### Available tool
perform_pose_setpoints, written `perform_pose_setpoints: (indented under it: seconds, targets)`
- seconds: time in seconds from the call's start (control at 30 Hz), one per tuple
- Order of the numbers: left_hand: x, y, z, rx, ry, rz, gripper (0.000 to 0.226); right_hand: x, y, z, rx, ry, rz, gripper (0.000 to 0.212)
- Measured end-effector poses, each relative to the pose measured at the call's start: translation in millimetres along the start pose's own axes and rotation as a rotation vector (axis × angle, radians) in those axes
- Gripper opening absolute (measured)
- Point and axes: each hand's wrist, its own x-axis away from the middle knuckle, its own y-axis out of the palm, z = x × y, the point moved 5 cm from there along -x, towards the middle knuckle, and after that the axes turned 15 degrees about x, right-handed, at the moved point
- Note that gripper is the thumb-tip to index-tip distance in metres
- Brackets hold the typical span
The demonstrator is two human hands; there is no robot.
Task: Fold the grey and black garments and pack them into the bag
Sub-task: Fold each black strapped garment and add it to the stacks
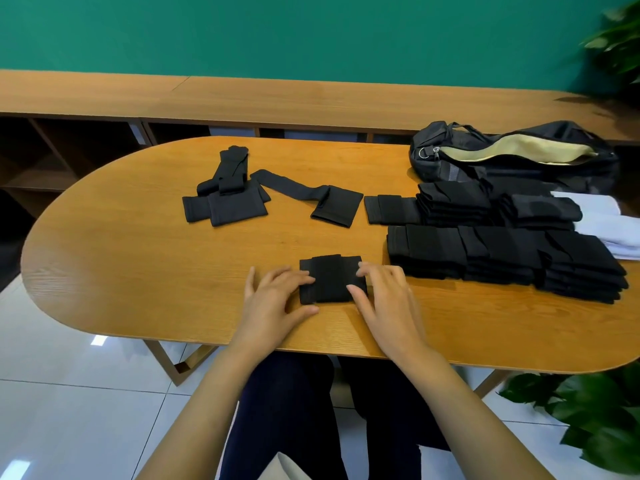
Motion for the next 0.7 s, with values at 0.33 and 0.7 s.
perform_pose_setpoints:
  seconds: [0.33, 0.7]
  targets:
    - [-24.1, -6.4, 5.6, -0.081, 0.057, 0.226, 0.053, -18.3, 8.3, -35.6, 0.370, -0.338, -0.195, 0.075]
    - [-33.8, -7.7, -30.6, -0.010, -0.265, 0.251, 0.068, -135.1, -19.7, 54.8, 0.689, -0.135, -0.276, 0.069]
